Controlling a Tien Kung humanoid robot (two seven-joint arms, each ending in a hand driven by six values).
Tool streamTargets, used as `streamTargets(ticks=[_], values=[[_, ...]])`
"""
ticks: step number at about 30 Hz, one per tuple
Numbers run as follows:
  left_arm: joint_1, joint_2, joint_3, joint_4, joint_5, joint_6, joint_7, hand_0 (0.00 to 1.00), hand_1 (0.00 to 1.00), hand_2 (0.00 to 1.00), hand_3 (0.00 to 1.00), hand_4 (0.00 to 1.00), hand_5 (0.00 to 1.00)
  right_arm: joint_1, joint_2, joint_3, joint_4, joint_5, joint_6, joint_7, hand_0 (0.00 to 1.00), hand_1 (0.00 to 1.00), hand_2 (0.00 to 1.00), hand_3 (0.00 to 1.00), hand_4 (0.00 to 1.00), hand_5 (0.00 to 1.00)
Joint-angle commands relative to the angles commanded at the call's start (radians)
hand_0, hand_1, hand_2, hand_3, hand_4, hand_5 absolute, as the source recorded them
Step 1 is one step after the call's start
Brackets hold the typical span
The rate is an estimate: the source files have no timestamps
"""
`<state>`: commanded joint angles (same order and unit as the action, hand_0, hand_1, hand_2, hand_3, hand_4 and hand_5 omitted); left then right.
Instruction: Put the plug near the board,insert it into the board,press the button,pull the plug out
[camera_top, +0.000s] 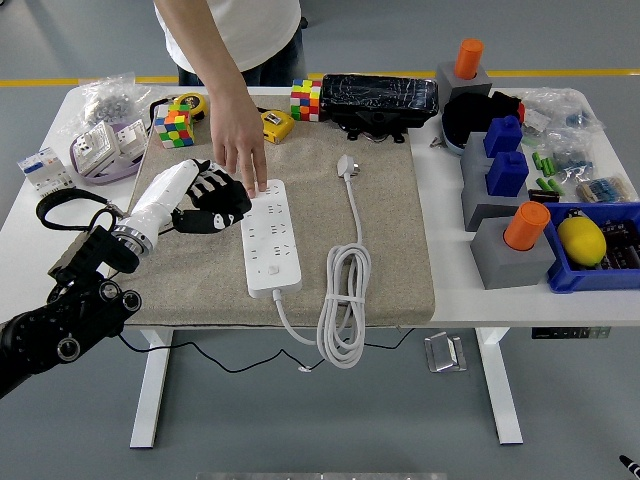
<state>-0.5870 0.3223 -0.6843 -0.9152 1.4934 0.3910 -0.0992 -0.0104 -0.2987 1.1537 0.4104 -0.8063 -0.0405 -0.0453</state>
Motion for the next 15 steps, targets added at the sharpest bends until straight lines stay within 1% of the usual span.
streamTargets(ticks=[2,4,5,6,10,11,15], values=[[0.001,0.006,0.003,0.024,-0.005,-0.015,0.012,0.282,0.343,0.406,0.526,0.677,0.002,0.000,-0.001,0.000,0.000,0.000,0.000,0.000,0.620,0.678,0.652,0.562,0.976,0.577],[0.001,0.008,0.005,0.042,-0.004,-0.015,0.017,0.282,0.343,0.406,0.526,0.677,0.002,0.000,-0.001,0.000,0.000,0.000,0.000,0.000,0.620,0.678,0.652,0.562,0.976,0.577],[0.001,0.008,0.006,0.052,-0.009,-0.012,0.015,0.303,0.366,0.429,0.534,0.676,0.002,0.000,0.000,0.000,0.000,0.000,0.000,0.000,0.620,0.678,0.652,0.562,0.976,0.577],[0.001,0.008,0.004,0.060,-0.008,-0.011,0.014,0.303,0.366,0.429,0.534,0.676,0.002,0.000,0.000,0.000,0.000,0.001,0.000,0.000,0.620,0.678,0.652,0.562,0.976,0.577],[0.004,0.008,-0.001,0.072,-0.010,-0.024,0.019,0.303,0.366,0.429,0.534,0.676,0.002,0.000,0.001,-0.001,0.000,0.000,0.001,0.000,0.620,0.678,0.652,0.562,0.976,0.577],[0.004,0.008,-0.002,0.073,-0.010,-0.026,0.020,0.511,0.535,0.576,0.617,0.861,0.081,0.000,0.001,-0.001,0.001,0.000,0.000,0.000,0.620,0.678,0.652,0.562,0.975,0.577],[0.005,0.009,-0.004,0.078,-0.011,-0.037,0.027,0.511,0.535,0.576,0.617,0.861,0.081,0.001,0.000,0.000,0.000,0.000,0.000,0.000,0.620,0.678,0.652,0.562,0.975,0.577]])
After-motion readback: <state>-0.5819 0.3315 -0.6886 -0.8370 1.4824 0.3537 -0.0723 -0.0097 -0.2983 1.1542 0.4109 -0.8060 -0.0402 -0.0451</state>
